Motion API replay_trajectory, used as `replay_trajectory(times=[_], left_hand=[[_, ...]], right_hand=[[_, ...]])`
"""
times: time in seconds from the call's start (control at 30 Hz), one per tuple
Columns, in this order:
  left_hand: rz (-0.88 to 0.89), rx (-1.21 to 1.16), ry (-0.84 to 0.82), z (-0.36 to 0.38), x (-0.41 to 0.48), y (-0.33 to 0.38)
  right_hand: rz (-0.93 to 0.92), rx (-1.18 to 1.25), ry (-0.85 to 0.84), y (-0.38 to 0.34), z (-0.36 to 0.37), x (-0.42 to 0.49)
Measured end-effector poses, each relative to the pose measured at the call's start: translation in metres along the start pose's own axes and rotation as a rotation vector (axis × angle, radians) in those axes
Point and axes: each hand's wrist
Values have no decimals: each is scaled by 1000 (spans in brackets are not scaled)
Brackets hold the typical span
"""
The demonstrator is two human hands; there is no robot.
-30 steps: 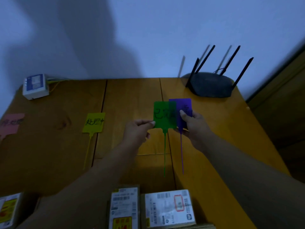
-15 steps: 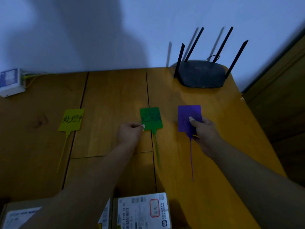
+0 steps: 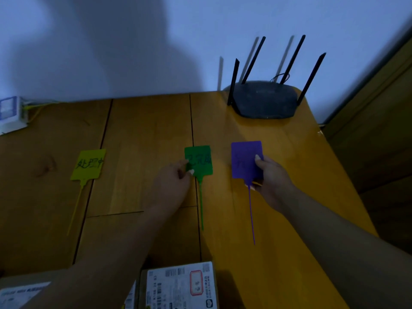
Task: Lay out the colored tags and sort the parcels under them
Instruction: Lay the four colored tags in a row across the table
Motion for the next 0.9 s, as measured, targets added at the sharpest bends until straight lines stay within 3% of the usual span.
replay_trajectory(times=[0.1,0.23,0.4,0.53,0.7,0.9], left_hand=[[88,-219,-51,19,2,23],[-82,-519,-230,55,6,77],[-311,-725,-369,87,4,117],[-376,-736,-375,106,0,130],[-334,-688,-295,132,0,134],[-264,-427,-200,158,5,127]], right_hand=[[-5,3,8,-5,-12,-1],[-53,20,-7,-11,-33,-2],[-67,-34,-5,-13,-65,0],[-51,-65,33,-12,-90,5],[-44,-128,191,1,-112,19],[-3,-224,217,13,-110,34]])
Point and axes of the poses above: each hand's wrist, its own x-axis towards the middle knuckle, its own z-axis out of the palm, y = z × x, and after that the axes turned 11 degrees about -x, right-handed
